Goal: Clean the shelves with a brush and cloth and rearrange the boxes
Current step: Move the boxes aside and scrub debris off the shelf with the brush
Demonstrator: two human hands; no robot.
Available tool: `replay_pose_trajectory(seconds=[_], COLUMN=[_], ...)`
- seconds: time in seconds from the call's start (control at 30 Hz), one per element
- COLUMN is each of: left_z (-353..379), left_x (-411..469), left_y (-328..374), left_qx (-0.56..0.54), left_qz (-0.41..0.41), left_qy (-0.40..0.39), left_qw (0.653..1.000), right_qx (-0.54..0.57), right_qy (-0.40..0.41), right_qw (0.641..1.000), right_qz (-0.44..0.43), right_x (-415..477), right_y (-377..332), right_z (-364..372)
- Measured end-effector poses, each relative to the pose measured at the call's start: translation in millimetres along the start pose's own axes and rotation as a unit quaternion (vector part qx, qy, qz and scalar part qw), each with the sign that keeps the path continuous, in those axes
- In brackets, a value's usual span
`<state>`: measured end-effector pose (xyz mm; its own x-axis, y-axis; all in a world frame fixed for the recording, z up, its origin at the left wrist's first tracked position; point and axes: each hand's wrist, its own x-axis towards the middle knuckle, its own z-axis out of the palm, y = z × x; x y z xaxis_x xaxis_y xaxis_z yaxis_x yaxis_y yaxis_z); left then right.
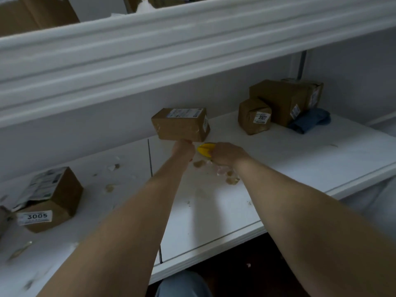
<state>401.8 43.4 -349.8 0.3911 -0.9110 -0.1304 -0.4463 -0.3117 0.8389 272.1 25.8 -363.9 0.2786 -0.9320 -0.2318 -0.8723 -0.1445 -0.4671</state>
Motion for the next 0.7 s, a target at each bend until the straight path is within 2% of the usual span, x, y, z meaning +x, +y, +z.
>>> replay_pose_trajectory(seconds=[0.1, 0.2, 0.33, 0.4, 0.47, 0.6, 0.7], left_z=[-1, 3, 0, -6, -13, -21, -21], left_x=[2, -4, -18, -24, -30, -33, -34], left_y=[2, 4, 4, -2, -8, -9, -9], left_qx=[0.024, 0.080, 0.013, -0.016, -0.038, -0.040, -0.025], left_qz=[0.010, 0.027, 0.023, 0.015, 0.013, -0.005, -0.018], left_qy=[0.028, 0.054, 0.049, 0.032, 0.013, -0.001, 0.003], left_qw=[0.999, 0.995, 0.998, 0.999, 0.999, 0.999, 1.000], right_qx=[0.007, 0.021, 0.058, 0.059, 0.054, 0.038, 0.047], right_qy=[-0.063, -0.014, 0.070, 0.074, 0.060, 0.072, 0.082], right_qw=[0.998, 1.000, 0.996, 0.995, 0.997, 0.996, 0.995], right_qz=[0.008, 0.010, 0.022, 0.040, 0.022, -0.032, -0.027], right_x=[-8, -22, -30, -36, -36, -32, -23], right_y=[-6, -3, 15, 16, 14, 7, 4], right_z=[-7, -16, -21, -23, -24, -21, -17])
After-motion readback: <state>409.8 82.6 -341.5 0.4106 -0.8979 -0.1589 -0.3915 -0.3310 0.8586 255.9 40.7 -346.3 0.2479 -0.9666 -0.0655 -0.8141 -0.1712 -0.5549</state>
